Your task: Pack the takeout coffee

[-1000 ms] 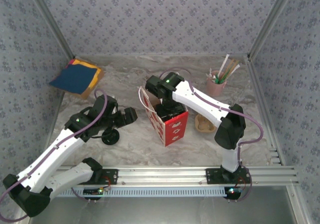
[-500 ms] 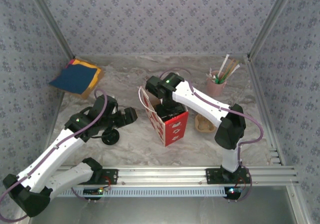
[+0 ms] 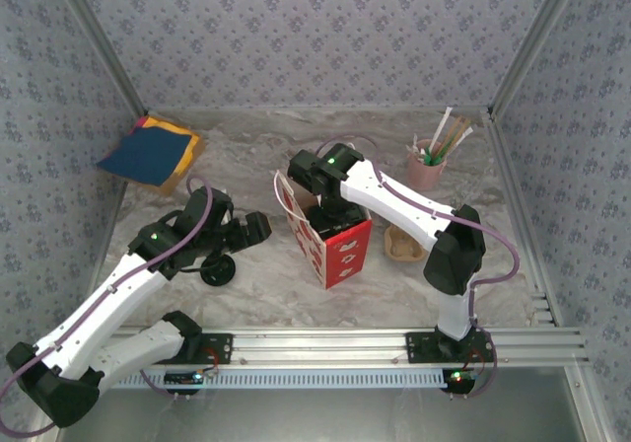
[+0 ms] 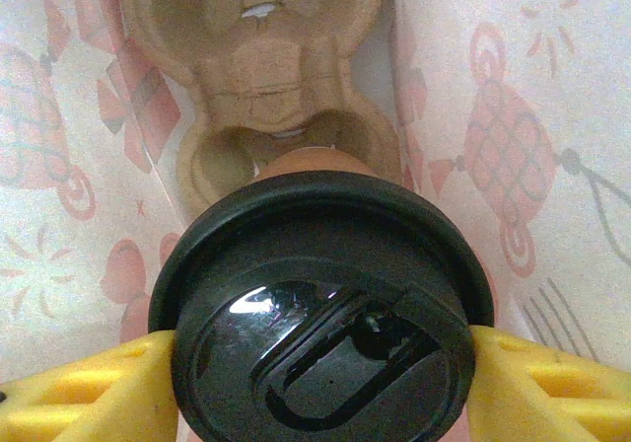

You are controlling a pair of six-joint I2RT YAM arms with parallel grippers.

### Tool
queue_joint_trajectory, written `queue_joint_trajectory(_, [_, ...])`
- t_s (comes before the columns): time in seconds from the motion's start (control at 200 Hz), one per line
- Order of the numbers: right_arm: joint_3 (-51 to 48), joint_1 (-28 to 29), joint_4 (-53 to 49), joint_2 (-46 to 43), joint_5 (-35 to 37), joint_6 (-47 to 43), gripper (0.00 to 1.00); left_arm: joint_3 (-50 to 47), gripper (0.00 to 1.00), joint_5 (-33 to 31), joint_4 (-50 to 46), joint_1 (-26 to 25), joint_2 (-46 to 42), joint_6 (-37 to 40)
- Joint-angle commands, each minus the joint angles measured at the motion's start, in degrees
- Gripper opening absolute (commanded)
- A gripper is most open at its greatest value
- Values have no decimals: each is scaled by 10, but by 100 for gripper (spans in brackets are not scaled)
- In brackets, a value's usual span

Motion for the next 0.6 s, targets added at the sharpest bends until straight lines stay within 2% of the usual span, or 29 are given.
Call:
queue_joint_trajectory(0.0, [-6, -4, -8, -20, 0, 3, 68, 13, 100, -2, -3, 5, 1, -2])
queue_joint_trajectory(0.594, [5, -4, -7, -11, -2, 3, 68, 12, 100, 1, -1, 5, 4, -2])
